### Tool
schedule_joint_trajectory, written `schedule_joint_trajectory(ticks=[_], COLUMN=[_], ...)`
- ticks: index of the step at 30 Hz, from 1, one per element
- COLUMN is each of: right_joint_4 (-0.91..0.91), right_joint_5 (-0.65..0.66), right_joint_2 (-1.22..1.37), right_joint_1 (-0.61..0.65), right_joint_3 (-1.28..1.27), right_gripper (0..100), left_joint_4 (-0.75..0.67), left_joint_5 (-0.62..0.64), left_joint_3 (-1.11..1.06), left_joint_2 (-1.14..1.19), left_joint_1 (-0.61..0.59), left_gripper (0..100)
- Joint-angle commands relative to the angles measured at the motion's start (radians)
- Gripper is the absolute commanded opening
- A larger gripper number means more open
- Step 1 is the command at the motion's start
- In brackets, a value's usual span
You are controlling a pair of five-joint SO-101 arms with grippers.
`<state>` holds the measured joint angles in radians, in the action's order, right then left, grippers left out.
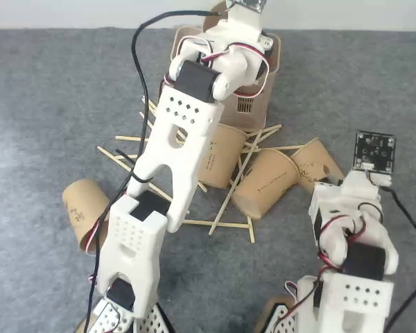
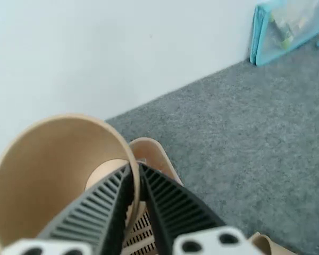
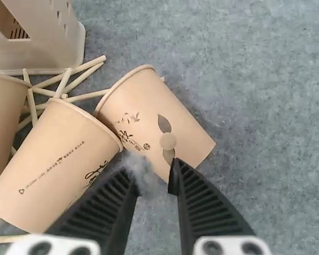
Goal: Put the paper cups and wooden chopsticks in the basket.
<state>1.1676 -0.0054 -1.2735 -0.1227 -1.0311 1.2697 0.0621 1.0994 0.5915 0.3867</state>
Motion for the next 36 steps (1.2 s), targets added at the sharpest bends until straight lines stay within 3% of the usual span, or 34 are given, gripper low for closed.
schedule_joint_trajectory(ticks=[1, 3, 9, 13, 16, 18, 20, 24, 29, 36], right_joint_4=[-0.035, -0.045, -0.047, -0.09, -0.117, -0.104, -0.068, 0.039, 0.139, 0.231], right_joint_5=[-0.011, -0.009, -0.009, -0.017, -0.018, -0.031, -0.038, -0.015, 0.103, 0.262], right_joint_2=[-0.03, -0.027, -0.027, -0.027, -0.012, 0.038, 0.125, 0.374, 0.662, 0.921], right_joint_1=[-0.005, -0.005, -0.012, -0.031, -0.062, -0.061, -0.059, -0.042, 0.01, 0.2], right_joint_3=[-0.005, -0.018, -0.026, -0.046, -0.043, 0.011, 0.101, 0.345, 0.603, 0.773], right_gripper=[9.1, 9.1, 9.1, 9.1, 9.1, 9.1, 9.1, 9.7, 19.2, 18.7], left_joint_4=[0.003, 0.006, 0.014, 0.14, 0.328, 0.459, 0.493, 0.489, 0.488, 0.439], left_joint_5=[-0.008, -0.006, -0.005, -0.005, -0.005, -0.006, 0.003, 0.037, 0.041, 0.034], left_joint_3=[-0.002, -0.002, 0.016, 0.107, 0.199, 0.249, 0.246, 0.028, -0.331, -0.74], left_joint_2=[-0.009, -0.009, -0.029, -0.084, -0.14, -0.17, -0.199, -0.319, -0.514, -0.744], left_joint_1=[-0.005, -0.005, -0.014, -0.055, -0.078, -0.087, -0.103, -0.198, -0.285, -0.476], left_gripper=[14, 19, 20, 20, 20, 20, 19, 18, 18, 18])
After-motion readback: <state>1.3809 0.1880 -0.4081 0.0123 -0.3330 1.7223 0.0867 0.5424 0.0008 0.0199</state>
